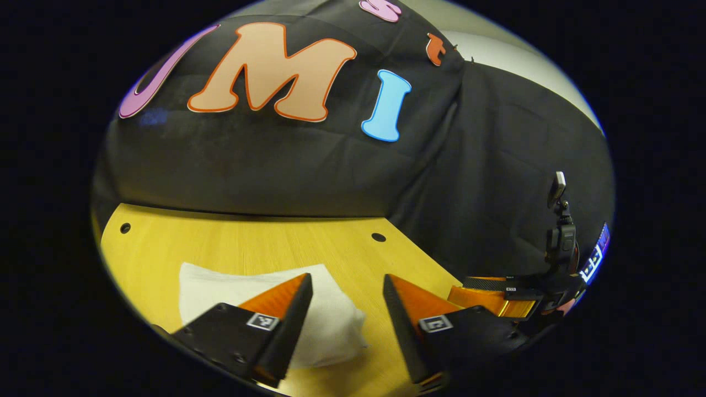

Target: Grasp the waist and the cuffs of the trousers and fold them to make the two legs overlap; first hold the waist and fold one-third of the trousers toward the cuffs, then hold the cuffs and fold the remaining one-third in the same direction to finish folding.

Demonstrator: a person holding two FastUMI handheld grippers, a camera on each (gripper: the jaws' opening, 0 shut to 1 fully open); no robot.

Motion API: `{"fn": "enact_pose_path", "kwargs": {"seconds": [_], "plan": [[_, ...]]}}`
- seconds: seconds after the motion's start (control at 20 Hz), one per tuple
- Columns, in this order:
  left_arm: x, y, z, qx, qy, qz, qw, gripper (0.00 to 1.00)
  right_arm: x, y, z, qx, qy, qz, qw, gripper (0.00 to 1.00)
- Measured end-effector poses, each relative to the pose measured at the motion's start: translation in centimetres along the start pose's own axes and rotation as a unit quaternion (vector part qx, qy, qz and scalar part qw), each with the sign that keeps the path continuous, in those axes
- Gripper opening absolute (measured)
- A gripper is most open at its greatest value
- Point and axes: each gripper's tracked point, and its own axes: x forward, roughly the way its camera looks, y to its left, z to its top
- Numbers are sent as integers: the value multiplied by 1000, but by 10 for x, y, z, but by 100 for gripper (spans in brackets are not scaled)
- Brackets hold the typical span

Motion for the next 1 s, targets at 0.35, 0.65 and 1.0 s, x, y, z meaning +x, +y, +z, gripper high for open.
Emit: {"fn": "enact_pose_path", "kwargs": {"seconds": [0.35,0.65,1.0], "plan": [[-48,57,4,-1,-12,70,997,94,-9,41,-1,-7,-12,21,1000,96],[-118,121,-2,-1,-15,141,990,94,-25,79,-4,-18,-29,32,999,96],[-163,157,-13,-30,-20,185,982,94,-41,96,-9,-18,-39,24,999,96]]}}
